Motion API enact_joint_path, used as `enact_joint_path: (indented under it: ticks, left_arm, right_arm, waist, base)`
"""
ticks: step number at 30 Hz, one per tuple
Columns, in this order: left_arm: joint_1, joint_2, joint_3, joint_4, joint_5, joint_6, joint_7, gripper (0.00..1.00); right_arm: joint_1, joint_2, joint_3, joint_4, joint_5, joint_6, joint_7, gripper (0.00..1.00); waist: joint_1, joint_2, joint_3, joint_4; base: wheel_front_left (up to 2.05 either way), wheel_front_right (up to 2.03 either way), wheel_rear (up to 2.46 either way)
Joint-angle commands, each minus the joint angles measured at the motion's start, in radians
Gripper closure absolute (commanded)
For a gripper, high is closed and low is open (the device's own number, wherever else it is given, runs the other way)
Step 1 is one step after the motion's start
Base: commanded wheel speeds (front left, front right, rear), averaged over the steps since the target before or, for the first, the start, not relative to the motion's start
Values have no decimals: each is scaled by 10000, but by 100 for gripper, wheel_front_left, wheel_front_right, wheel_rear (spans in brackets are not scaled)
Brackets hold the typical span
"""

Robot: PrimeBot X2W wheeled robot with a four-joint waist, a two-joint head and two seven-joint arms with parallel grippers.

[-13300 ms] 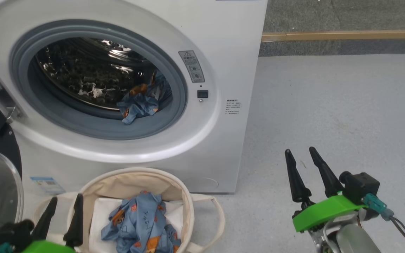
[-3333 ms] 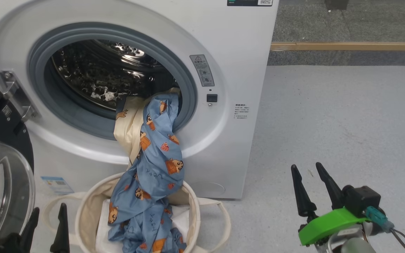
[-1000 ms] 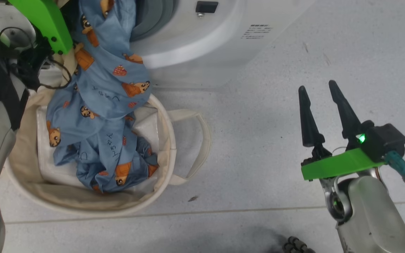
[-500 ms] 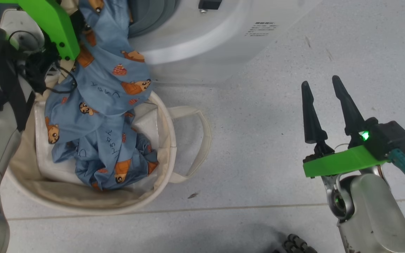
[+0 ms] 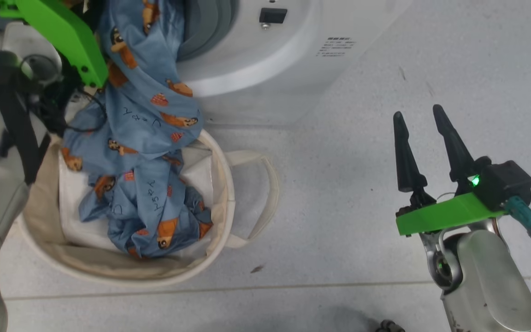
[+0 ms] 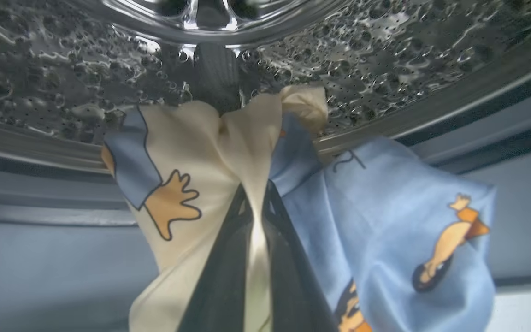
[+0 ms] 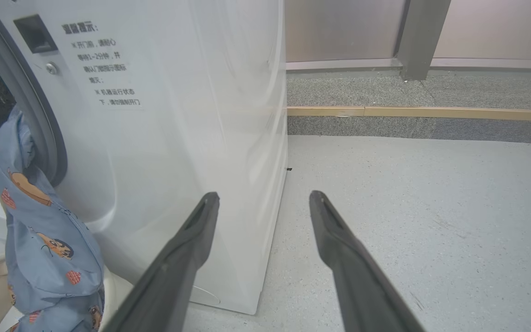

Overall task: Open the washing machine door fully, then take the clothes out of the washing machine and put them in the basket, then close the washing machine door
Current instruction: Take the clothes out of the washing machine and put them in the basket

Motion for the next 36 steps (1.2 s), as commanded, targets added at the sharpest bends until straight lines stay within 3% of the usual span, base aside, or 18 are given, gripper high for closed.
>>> enact_joint_path:
  ticks: [1,14,20,23,30,36]
  left_arm:
    - [-179,483,124,-333,-66,-57,-300,100]
    - [1738,1427,-793,-1896,-724,-57,-3018,100]
    - [2650,1746,-558,-2501,-443,-57,-3520,100]
    - [3127,1847,383,-3215,143,24,-3533,100]
    - [5398,2017,2967,-5886,1855,761,-3537,100]
    - [7488,2094,4072,-7991,2676,1196,-3538,100]
  right_arm:
    - [155,26,229,-215,-28,75,-122,0]
    - [592,26,461,455,-29,75,-122,0]
    - [958,26,459,678,-62,75,-122,0]
    - [1115,26,428,712,-50,75,-122,0]
    - [1311,26,468,772,18,75,-122,0]
    - [1425,26,489,856,42,75,-122,0]
  waist:
    - [-1,0,-207,29]
    - [-1,0,-1999,261]
    - [-1,0,-2763,490]
    - [-1,0,-3000,651]
    - [-1,0,-3429,852]
    - [-1,0,-3654,917]
  base:
    - [0,0,0]
    - [0,0,0]
    - [0,0,0]
    - [0,0,0]
    - [0,0,0]
    - [0,0,0]
